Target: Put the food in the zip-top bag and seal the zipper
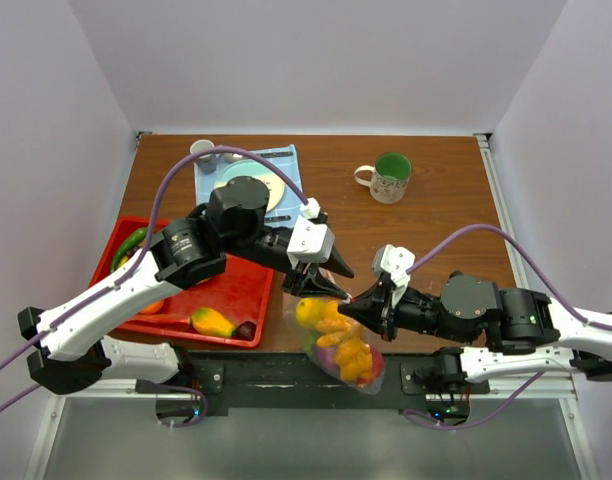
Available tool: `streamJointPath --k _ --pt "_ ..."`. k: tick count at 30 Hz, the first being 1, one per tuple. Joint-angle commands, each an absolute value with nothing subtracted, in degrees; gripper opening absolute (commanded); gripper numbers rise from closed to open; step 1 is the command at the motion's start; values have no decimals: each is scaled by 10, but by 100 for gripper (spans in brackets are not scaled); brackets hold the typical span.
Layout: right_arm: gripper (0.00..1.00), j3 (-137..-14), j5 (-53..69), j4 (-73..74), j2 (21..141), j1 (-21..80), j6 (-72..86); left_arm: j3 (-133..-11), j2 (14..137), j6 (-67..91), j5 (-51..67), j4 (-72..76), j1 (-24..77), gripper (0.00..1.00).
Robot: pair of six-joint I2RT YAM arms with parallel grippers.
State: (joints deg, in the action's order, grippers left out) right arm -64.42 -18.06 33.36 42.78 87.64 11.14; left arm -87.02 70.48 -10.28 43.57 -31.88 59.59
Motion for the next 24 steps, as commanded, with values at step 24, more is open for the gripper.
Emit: streamJointPath --k 24 --pt "0 -685 -210 332 447 876 112 -894 725 -105 413 -364 610 35"
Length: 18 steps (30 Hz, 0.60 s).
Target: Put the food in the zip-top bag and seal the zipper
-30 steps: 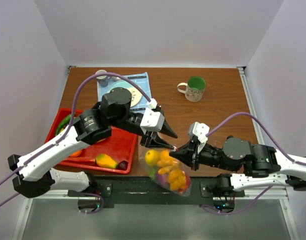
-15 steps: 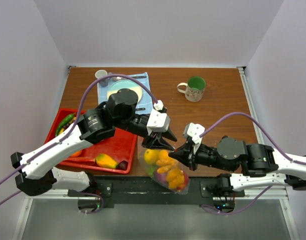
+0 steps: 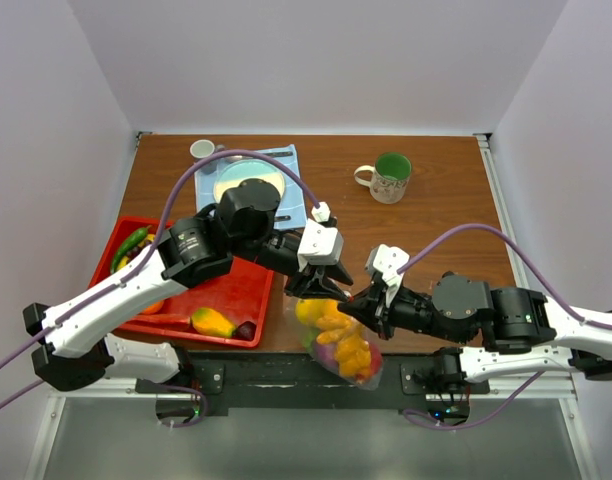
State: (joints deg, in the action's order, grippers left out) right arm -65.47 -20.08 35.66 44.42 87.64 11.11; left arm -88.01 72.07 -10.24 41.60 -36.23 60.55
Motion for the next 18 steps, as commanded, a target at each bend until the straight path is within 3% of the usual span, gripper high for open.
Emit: streamJointPath --k 1,18 --pt "0 -686 -211 333 448 876 112 -895 727 -105 412 -365 610 35" --pt "0 -686 -252 336 432 876 115 -886 723 -111 380 -382 611 17"
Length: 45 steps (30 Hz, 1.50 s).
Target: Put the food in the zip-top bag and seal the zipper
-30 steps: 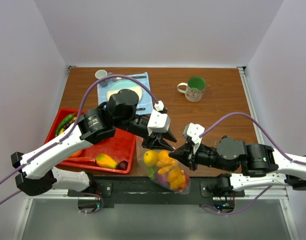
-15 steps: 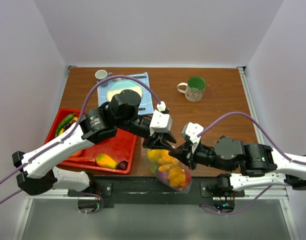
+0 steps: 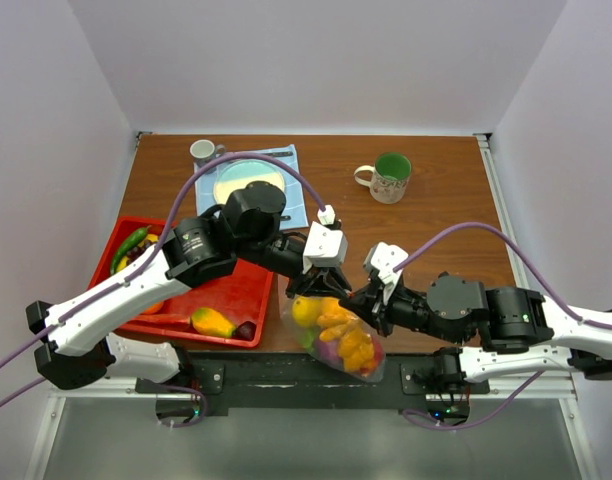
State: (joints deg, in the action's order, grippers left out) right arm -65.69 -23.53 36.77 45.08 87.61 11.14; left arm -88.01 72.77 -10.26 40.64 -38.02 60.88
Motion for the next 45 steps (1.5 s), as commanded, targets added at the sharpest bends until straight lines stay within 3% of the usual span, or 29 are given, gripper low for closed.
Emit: streamJointPath --k 1,7,20,32,45 --pt "0 -685 -253 336 427 876 116 -884 722 -111 376 -381 611 13" --pt "0 -685 -273 342 409 876 122 -883 722 -111 349 -386 610 0" --pt "0 -707 -438 402 386 876 174 -834 713 -88 269 -361 574 0" --pt "0 -739 -589 461 301 876 183 -723 686 -56 279 -309 490 0" --pt "0 -741 -686 527 270 876 214 -708 716 -55 276 -317 461 0"
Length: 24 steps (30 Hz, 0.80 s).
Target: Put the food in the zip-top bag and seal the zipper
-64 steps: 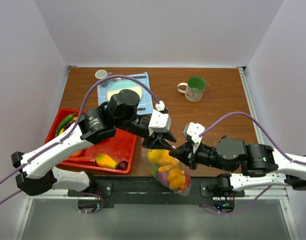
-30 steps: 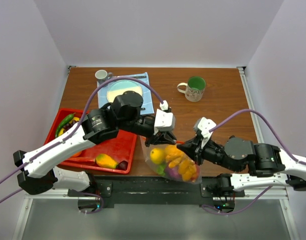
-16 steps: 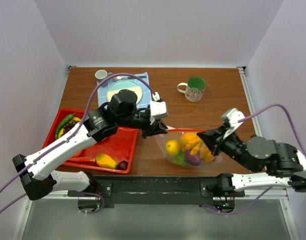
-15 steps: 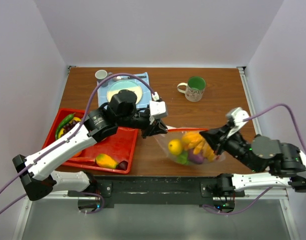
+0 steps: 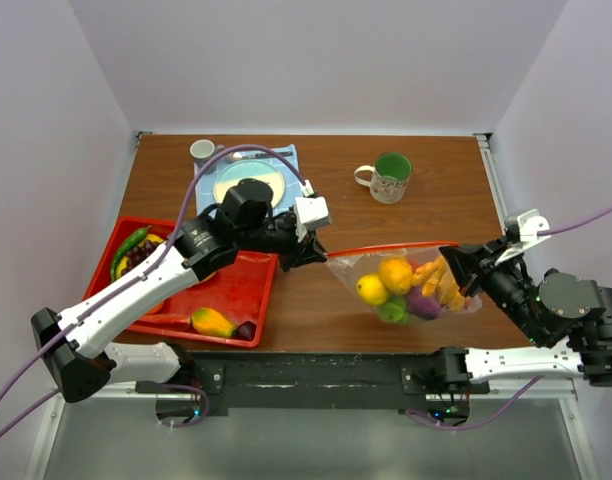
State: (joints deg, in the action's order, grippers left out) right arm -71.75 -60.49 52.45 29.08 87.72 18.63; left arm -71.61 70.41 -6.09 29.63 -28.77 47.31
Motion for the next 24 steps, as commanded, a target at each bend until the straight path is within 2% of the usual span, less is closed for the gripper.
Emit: streamJointPath --k 1,11,16,22,24 --pt "0 -739 -688 529 266 877 216 -707 721 -55 275 -319 458 0" --pt "0 -705 -705 560 255 876 261 -656 726 -26 243 -301 441 0" --pt "0 -629 -672 468 296 876 260 -655 712 16 258 -267 441 0" --pt "3 -525 -663 354 405 875 285 -655 715 66 291 -221 441 0" --pt "6 -498 -627 303 421 840 269 -656 726 72 282 -213 441 0"
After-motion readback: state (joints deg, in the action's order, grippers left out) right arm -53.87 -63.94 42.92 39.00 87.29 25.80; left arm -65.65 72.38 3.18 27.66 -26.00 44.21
